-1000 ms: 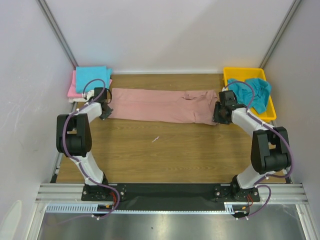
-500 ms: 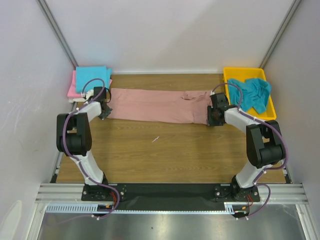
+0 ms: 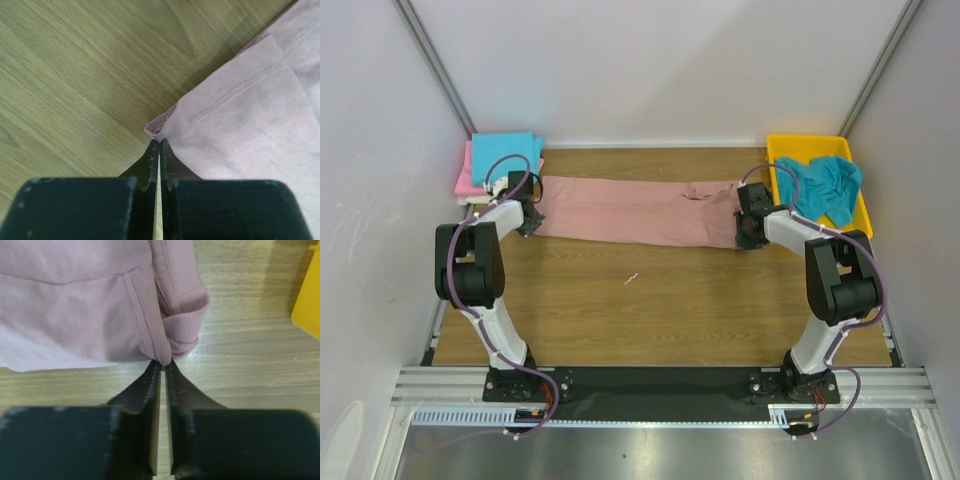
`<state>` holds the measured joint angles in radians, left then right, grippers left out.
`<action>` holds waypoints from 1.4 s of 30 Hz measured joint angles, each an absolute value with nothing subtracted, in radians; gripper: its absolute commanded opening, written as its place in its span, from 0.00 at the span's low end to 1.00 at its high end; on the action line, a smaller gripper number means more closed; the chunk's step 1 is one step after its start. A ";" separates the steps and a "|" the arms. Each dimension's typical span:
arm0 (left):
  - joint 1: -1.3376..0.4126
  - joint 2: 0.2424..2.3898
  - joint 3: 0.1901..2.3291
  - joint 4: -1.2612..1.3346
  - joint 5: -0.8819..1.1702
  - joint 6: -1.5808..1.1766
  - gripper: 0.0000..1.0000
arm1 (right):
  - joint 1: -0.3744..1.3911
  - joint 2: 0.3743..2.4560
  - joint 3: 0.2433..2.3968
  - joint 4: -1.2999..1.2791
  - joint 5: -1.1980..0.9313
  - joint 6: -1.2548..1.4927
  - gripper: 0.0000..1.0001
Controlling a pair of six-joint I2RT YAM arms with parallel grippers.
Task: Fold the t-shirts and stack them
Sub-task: Fold the tshirt
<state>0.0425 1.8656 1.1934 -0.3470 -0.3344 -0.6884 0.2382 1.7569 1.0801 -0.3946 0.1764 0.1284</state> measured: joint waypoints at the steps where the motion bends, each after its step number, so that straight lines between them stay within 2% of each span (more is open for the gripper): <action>1: 0.043 1.868 1.196 -0.347 -0.335 -0.688 0.00 | 0.239 1.762 1.084 -0.395 0.179 0.127 0.00; 22: 0.043 1.885 1.232 -0.361 -0.337 -0.689 0.00 | 0.189 1.775 1.104 -0.422 0.228 0.099 0.00; 27: 0.043 1.885 1.232 -0.361 -0.333 -0.683 0.02 | 0.185 1.773 1.107 -0.439 0.189 0.097 0.16; 28: 0.042 1.885 1.232 -0.361 -0.331 -0.680 0.03 | 0.184 1.770 1.112 -0.450 0.177 0.099 0.23; 29: 0.041 1.885 1.231 -0.361 -0.327 -0.679 0.05 | 0.182 1.766 1.118 -0.459 0.165 0.102 0.26; 30: 0.038 1.885 1.231 -0.361 -0.326 -0.677 0.11 | 0.178 1.757 1.129 -0.479 0.146 0.108 0.31; 32: 0.032 1.878 1.227 -0.364 -0.326 -0.671 0.19 | 0.168 1.737 1.165 -0.519 0.104 0.129 0.36; 33: 0.028 1.871 1.223 -0.370 -0.327 -0.669 0.31 | 0.164 1.729 1.186 -0.535 0.088 0.135 0.39; 35: 0.018 1.845 1.217 -0.389 -0.329 -0.661 0.42 | 0.159 1.710 1.252 -0.566 0.049 0.167 0.50; 36: 0.016 1.831 1.214 -0.398 -0.329 -0.657 0.56 | 0.156 1.700 1.285 -0.571 0.034 0.185 0.52; 37: 0.013 1.807 1.213 -0.410 -0.331 -0.649 0.63 | 0.154 1.692 1.318 -0.575 0.018 0.202 0.59; 39: 0.009 1.759 1.213 -0.423 -0.337 -0.643 0.72 | 0.153 1.686 1.383 -0.564 -0.014 0.255 0.65; 41: 0.009 1.712 1.215 -0.430 -0.341 -0.628 0.76 | 0.155 1.684 1.411 -0.522 -0.036 0.311 0.68; 42: 0.009 1.689 1.220 -0.430 -0.342 -0.620 0.78 | 0.156 1.684 1.414 -0.491 -0.046 0.352 0.75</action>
<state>0.0086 1.6894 1.2201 -0.4305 -0.3416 -0.6201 0.1562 1.6844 1.4143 -0.4911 -0.0463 0.3519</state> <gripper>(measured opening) 0.745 0.666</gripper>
